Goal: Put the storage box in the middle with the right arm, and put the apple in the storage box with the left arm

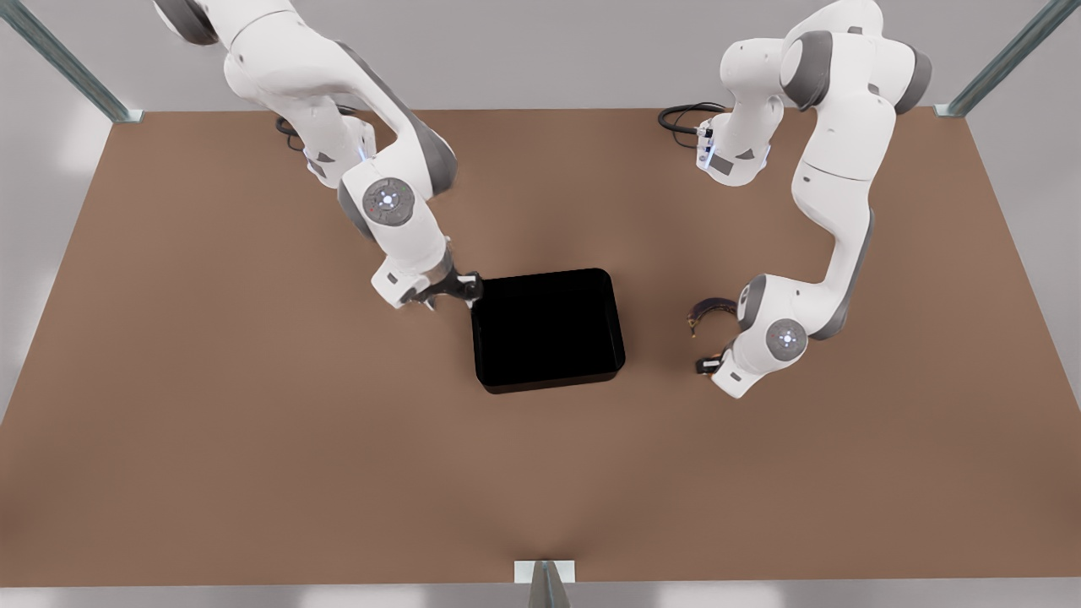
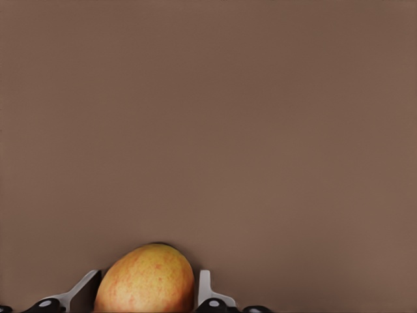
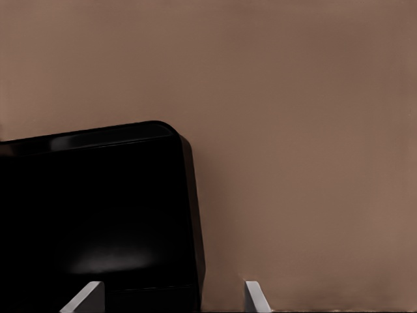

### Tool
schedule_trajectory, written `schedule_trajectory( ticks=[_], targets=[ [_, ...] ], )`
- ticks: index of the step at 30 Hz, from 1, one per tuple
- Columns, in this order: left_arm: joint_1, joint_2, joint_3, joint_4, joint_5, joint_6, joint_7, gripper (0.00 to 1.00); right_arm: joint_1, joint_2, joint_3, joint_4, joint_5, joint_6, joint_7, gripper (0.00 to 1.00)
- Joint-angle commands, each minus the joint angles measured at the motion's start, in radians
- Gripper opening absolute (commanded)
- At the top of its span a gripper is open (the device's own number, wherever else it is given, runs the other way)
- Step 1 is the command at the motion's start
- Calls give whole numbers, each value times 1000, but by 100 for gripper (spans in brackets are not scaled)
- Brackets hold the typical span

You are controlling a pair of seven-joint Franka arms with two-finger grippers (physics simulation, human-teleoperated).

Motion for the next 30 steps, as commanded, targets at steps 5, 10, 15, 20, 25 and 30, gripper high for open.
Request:
schedule_trajectory(
  ticks=[5,10,15,20,25,30],
  targets=[
    [1,0,0,0,1,0,-3,59,-252,-72,-5,88,11,-234,-163,100],
    [1,-18,0,0,0,-18,-3,59,-60,-88,-491,270,30,-486,-580,100],
    [-16,-103,2,9,0,-150,-17,59,-59,-25,-517,401,44,-586,-644,100],
    [-60,-164,3,9,0,-216,-70,59,-60,11,-505,402,45,-572,-643,100],
    [-177,-224,2,0,0,-276,-215,59,-59,21,-503,402,47,-570,-634,100],
    [-272,-253,-11,3,-2,-301,-367,59,-59,21,-503,401,45,-570,-634,100]
  ],
)
